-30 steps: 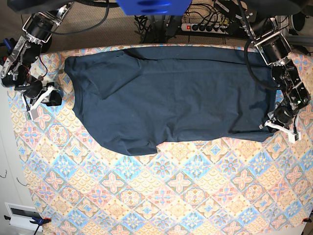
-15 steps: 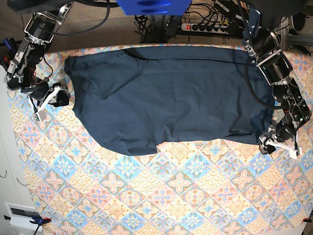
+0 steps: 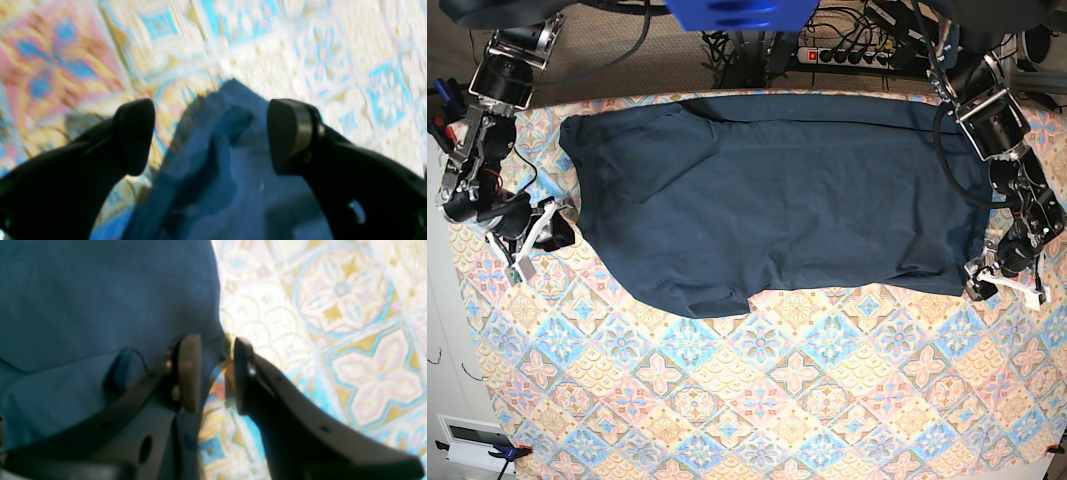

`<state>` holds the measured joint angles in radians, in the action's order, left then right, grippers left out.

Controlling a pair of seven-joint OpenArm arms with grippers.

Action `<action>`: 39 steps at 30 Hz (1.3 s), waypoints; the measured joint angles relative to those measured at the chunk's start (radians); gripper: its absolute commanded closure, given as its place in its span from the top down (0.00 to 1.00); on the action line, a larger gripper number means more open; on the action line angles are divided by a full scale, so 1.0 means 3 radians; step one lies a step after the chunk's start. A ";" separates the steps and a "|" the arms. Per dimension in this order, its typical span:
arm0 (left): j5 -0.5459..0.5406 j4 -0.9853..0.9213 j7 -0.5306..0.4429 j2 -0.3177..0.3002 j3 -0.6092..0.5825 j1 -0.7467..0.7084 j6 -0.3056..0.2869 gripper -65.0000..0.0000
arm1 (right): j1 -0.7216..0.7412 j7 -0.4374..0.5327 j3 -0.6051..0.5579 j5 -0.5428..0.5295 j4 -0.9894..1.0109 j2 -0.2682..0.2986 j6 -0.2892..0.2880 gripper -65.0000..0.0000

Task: Layout the t-shirt on the table in an organized manner, then fold the t-shirt properly
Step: 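Grasp the shirt's hem-side corners with both grippers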

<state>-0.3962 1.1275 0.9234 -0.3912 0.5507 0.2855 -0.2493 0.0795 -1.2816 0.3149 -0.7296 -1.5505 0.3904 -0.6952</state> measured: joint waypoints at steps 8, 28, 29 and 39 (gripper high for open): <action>-0.0011 -0.0530 -0.0164 0.0075 -0.0008 0.0032 0.0009 0.79 | 0.0114 -0.0029 -0.0006 0.0062 -0.0001 -0.0001 0.0000 0.25; -0.0267 -0.0089 -0.0148 0.0126 0.0004 -0.0085 0.0005 0.00 | 0.0881 0.0140 -0.0876 0.0945 0.0031 -0.0020 -0.0003 0.35; -0.0312 -0.0003 -0.0144 0.0127 0.0005 -0.0137 0.0004 0.00 | 0.0921 0.0238 -0.1005 0.1016 0.0088 -0.0010 -0.0004 0.37; -0.0504 0.0160 -0.0080 0.0112 0.0005 -0.0271 0.0018 0.00 | 0.1030 0.0980 -0.1863 0.1373 0.1081 -0.0010 -0.0023 0.40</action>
<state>-0.5472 1.1755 0.8993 -0.3576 0.5522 0.2043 -0.2440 0.3885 -0.9874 -0.2440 -0.3176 -1.2263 0.3874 -0.7021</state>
